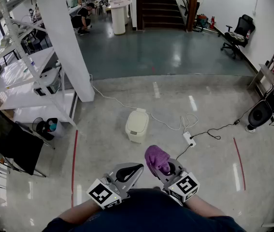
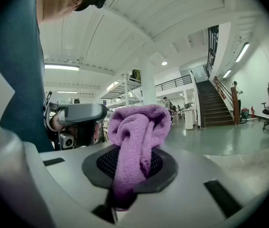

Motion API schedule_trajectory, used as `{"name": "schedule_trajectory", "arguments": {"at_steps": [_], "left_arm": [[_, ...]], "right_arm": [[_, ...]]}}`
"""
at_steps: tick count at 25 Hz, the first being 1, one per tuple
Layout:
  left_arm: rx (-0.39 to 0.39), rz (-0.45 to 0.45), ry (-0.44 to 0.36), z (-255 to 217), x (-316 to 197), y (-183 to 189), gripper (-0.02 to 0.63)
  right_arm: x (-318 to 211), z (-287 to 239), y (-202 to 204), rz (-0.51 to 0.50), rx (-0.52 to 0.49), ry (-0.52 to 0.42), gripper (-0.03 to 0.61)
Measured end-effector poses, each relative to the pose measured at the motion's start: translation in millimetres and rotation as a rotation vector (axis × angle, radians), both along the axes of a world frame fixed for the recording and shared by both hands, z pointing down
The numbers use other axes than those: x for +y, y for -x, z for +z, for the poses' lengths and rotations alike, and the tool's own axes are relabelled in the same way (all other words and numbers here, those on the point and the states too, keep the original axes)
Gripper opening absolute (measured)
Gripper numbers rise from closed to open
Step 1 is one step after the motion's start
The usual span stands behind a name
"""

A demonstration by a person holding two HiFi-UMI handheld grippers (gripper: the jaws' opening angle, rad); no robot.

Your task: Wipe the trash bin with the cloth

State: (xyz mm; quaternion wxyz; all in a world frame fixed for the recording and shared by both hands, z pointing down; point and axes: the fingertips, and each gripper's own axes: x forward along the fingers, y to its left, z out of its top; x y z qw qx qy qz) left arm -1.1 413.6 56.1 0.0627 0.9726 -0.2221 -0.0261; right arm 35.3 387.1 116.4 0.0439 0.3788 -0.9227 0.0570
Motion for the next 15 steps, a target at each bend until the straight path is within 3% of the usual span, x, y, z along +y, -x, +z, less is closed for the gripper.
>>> {"name": "schedule_trajectory", "arguments": {"at_steps": [15], "left_arm": [[-0.002, -0.012, 0.003, -2.1, -6.4, -11.4, -0.002]], "right_arm": [[-3.5, 2.1, -6.7, -0.032, -0.017, 0.014, 0.067]]}}
